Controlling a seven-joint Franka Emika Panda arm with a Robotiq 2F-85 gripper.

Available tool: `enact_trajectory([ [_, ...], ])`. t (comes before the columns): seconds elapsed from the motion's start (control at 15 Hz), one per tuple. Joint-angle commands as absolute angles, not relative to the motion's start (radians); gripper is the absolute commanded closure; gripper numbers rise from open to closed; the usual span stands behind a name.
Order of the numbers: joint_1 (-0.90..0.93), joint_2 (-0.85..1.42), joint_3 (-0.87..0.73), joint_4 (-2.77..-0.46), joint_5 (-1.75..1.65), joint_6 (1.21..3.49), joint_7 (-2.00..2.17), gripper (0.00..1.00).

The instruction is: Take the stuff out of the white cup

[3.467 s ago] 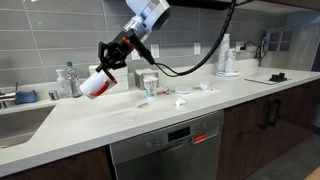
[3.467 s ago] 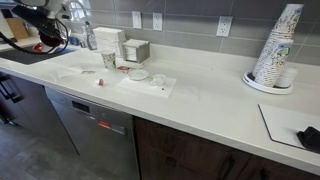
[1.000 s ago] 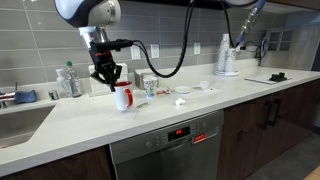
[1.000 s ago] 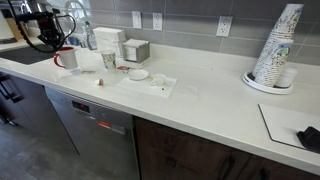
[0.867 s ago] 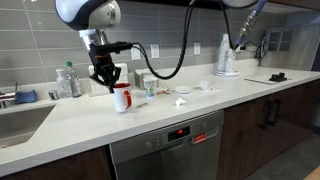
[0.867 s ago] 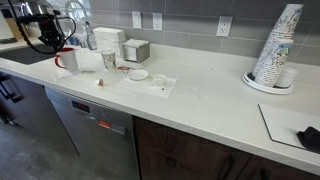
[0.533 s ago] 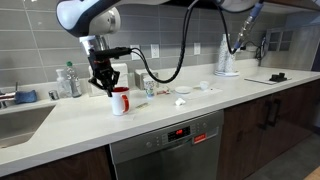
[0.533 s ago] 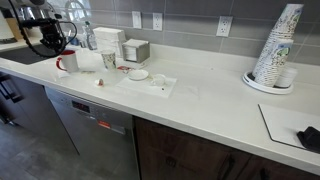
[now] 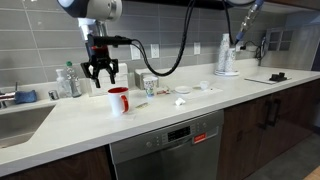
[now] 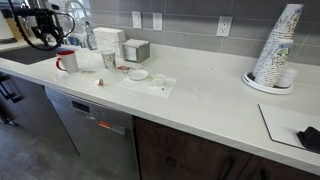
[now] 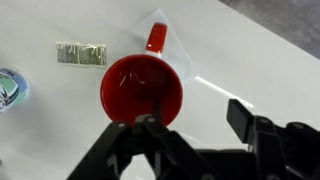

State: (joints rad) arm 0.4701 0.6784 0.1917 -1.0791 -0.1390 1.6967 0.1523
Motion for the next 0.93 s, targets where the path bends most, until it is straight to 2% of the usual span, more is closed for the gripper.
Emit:
enact_trajectory([
  [0.0,0.374,0.521,0.230,-1.232,0.002,1.681,0.123,0.01],
  [0.4,0.325,0.317,0.225,-1.515,-0.003,1.726,-0.042,0.00],
  [0.87,0.279,0.005,0.200,-1.821,-0.101,1.784,0.006,0.00],
])
